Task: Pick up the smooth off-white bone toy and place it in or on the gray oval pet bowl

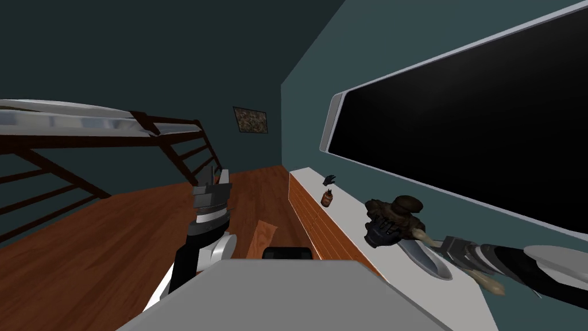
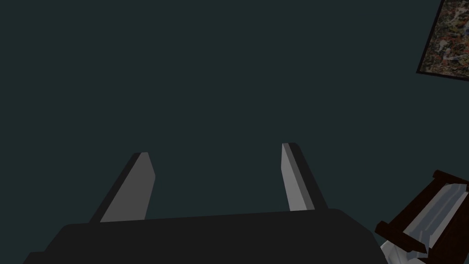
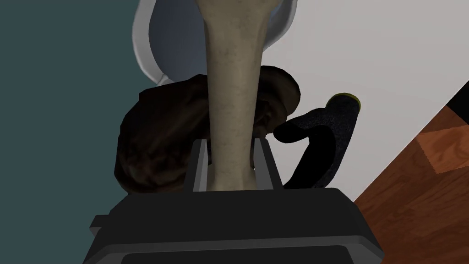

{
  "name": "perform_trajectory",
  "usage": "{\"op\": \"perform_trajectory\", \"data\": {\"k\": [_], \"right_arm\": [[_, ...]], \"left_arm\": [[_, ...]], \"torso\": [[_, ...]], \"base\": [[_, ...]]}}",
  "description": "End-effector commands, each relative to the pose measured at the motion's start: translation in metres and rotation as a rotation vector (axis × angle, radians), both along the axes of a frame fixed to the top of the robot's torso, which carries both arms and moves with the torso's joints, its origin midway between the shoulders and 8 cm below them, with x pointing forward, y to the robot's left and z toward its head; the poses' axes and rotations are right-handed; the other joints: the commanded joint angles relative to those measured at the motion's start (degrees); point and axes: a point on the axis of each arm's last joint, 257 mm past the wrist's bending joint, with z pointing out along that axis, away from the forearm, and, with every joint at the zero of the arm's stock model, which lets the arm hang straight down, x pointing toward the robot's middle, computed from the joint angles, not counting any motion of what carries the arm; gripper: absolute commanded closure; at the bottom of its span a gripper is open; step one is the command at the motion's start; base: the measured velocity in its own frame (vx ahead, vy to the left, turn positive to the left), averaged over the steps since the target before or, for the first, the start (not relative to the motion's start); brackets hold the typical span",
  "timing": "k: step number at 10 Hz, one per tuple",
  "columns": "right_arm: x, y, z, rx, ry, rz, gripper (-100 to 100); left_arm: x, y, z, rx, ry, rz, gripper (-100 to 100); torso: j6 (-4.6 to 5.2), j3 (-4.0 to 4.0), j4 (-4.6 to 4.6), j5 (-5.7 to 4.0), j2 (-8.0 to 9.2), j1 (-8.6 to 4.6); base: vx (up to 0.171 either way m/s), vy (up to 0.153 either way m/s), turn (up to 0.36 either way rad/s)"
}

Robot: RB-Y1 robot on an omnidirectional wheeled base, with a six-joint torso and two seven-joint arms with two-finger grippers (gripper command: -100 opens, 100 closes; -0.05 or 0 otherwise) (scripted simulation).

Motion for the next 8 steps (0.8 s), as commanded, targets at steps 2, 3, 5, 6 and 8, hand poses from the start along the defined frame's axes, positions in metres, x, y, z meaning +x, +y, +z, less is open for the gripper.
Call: {"op": "perform_trajectory", "data": {"k": [2,3,5,6,8], "right_arm": [[-0.022,0.003,-0.017,0.025,0.030,-0.020,100],[-0.029,0.004,-0.022,0.034,0.041,-0.026,100],[-0.045,0.008,-0.033,0.053,0.065,-0.038,100],[-0.043,0.007,-0.031,0.052,0.065,-0.035,100],[-0.042,0.006,-0.030,0.051,0.064,-0.034,-100]], "left_arm": [[0.000,0.000,0.000,0.000,0.000,0.000,0],[0.000,0.000,0.000,0.000,0.000,0.000,0],[0.000,0.000,0.000,0.000,0.000,0.000,0],[0.000,0.000,0.000,0.000,0.000,0.000,0],[0.000,0.000,0.000,0.000,0.000,0.000,0]], "torso": [[-0.04,-0.08,-0.05,-0.18,-0.12,-0.34],[-0.10,-0.20,-0.10,-0.35,-0.30,-0.64],[-0.52,-0.52,-0.21,-0.78,-0.83,-1.40],[-0.62,-0.60,-0.24,-0.94,-0.96,-1.76],[-0.56,-0.60,-0.25,-0.93,-0.95,-1.35]], "base": [[0.066,-0.213,0.157],[0.087,-0.176,0.174],[0.062,-0.206,0.203],[0.009,-0.099,0.047],[0.001,-0.011,0.002]]}}
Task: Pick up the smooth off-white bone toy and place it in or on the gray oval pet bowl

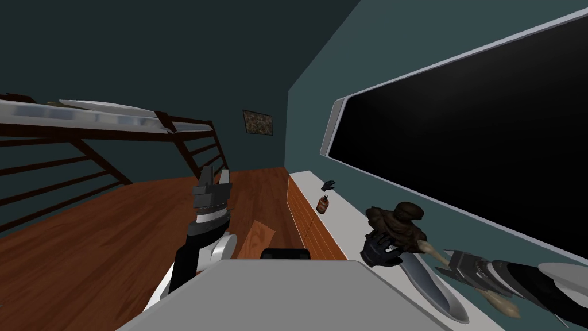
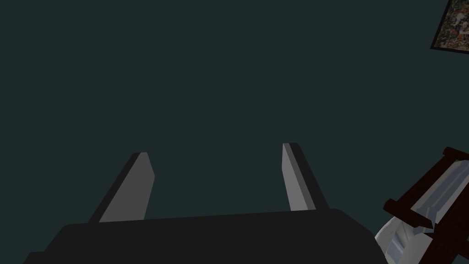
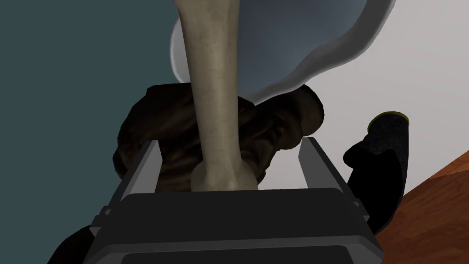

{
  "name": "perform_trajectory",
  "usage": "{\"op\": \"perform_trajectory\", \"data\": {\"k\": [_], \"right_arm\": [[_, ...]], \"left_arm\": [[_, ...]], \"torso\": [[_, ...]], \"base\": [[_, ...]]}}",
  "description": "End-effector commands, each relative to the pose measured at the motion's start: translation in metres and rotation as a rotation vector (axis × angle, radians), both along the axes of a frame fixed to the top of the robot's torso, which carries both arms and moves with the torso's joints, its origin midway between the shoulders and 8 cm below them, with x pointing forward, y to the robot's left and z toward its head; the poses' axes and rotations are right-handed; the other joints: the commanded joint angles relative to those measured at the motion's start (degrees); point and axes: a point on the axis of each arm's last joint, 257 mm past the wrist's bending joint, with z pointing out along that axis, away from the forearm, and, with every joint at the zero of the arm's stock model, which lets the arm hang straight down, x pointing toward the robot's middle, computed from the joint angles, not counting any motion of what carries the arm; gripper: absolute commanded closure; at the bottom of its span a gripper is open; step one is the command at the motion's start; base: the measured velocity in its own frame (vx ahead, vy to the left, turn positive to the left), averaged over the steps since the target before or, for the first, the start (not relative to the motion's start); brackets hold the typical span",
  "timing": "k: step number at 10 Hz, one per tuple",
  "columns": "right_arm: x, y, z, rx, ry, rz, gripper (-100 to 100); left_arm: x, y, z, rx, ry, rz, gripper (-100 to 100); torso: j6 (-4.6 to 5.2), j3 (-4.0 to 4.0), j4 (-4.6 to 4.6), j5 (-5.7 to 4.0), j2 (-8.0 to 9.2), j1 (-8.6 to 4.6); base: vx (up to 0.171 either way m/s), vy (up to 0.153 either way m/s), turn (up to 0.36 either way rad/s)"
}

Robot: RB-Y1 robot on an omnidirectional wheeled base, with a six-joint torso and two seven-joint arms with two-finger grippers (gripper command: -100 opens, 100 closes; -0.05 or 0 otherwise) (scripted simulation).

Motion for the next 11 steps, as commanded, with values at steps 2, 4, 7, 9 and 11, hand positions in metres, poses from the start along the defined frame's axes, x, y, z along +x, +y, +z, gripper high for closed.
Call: {"op": "perform_trajectory", "data": {"k": [2,4,7,9,11], "right_arm": [[0.000,0.000,0.000,0.000,0.000,0.000,-100],[0.000,0.000,0.000,0.000,0.000,0.000,0],[0.020,-0.014,0.030,-0.019,-0.018,0.009,-100],[0.030,-0.023,0.050,-0.031,-0.029,0.010,-100],[0.039,-0.031,0.070,-0.041,-0.039,0.007,-100]], "left_arm": [[0.000,0.000,0.000,0.000,0.000,0.000,0],[0.000,0.000,0.000,0.000,0.000,0.000,0],[0.000,0.000,0.000,0.000,0.000,0.000,0],[0.000,0.000,0.000,0.000,0.000,0.000,0],[0.000,0.000,0.000,0.000,0.000,0.000,0]], "torso": [[0.00,0.00,0.00,0.01,0.00,0.04],[0.00,0.00,0.00,0.02,0.01,0.06],[0.01,0.13,0.05,0.07,0.23,0.25],[0.02,0.15,0.06,0.11,0.26,0.37],[0.02,0.20,0.08,0.09,0.33,0.32]], "base": [[0.000,0.000,0.000],[0.000,0.000,0.000],[-0.061,0.051,-0.006],[-0.072,0.066,-0.011],[-0.088,0.061,-0.005]]}}
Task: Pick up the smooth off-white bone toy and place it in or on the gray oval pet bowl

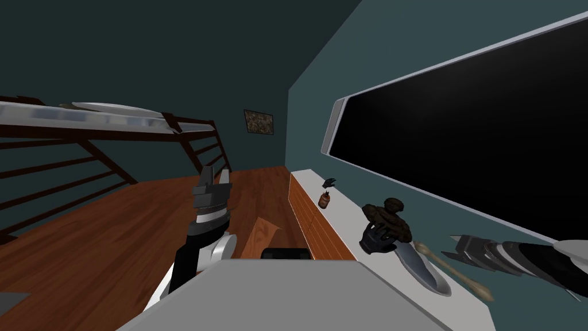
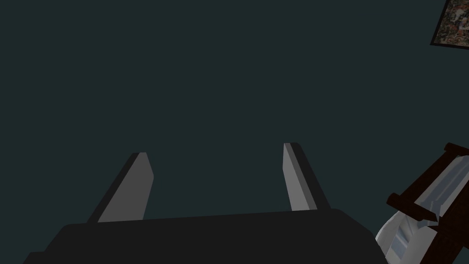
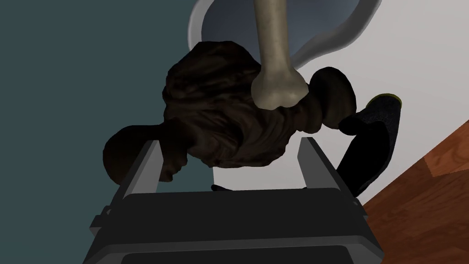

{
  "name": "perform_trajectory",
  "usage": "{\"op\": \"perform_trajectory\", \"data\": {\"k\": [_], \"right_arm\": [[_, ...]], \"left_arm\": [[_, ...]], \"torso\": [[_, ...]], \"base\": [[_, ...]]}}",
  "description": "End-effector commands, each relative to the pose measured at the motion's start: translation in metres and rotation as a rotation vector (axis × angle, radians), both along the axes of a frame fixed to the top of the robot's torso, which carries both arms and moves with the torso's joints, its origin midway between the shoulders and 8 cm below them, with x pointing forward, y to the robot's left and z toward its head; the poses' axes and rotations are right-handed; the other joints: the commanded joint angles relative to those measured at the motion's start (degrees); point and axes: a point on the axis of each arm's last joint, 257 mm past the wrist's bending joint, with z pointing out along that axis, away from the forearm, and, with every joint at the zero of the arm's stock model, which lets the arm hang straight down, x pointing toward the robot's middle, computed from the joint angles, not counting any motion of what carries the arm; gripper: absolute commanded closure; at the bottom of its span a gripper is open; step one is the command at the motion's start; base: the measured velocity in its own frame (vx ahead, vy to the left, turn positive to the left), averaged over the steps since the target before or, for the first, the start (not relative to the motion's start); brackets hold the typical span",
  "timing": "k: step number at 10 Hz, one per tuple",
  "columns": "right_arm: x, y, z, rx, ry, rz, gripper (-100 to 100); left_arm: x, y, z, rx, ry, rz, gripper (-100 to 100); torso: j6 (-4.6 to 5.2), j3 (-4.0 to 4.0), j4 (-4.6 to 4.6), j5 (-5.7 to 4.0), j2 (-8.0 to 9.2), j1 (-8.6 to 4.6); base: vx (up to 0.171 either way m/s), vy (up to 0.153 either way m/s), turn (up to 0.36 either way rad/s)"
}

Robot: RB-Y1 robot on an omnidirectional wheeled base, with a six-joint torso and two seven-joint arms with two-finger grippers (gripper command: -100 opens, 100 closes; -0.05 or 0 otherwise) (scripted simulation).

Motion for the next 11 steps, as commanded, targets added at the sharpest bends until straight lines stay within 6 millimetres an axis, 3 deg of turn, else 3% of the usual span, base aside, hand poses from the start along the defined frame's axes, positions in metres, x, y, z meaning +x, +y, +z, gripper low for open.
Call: {"op": "perform_trajectory", "data": {"k": [1,3,5,6,11], "right_arm": [[0.006,-0.005,0.015,-0.004,-0.008,-0.005,-100],[0.012,-0.012,0.035,-0.011,-0.018,-0.014,-100],[0.011,-0.011,0.033,-0.012,-0.018,-0.013,-100],[0.011,-0.011,0.034,-0.010,-0.018,-0.014,0],[0.011,-0.011,0.034,-0.010,-0.018,-0.014,0]], "left_arm": [[0.000,0.000,0.000,0.000,0.000,0.000,0],[0.000,0.000,0.000,0.000,0.000,0.000,0],[0.000,0.000,0.000,0.000,0.000,0.000,0],[0.000,0.000,0.000,0.000,0.000,0.000,0],[0.000,0.000,0.000,0.000,0.000,0.000,0]], "torso": [[0.00,0.00,0.00,0.00,0.00,0.00],[0.00,0.01,0.00,0.01,0.01,0.04],[0.00,-0.05,-0.02,-0.03,-0.09,-0.09],[0.00,-0.12,-0.05,-0.06,-0.21,-0.19],[-0.01,-0.20,-0.08,-0.09,-0.34,-0.29]], "base": [[-0.096,0.082,-0.006],[-0.081,0.067,-0.011],[-0.036,0.025,-0.003],[0.000,0.000,0.000],[0.000,0.000,0.000]]}}
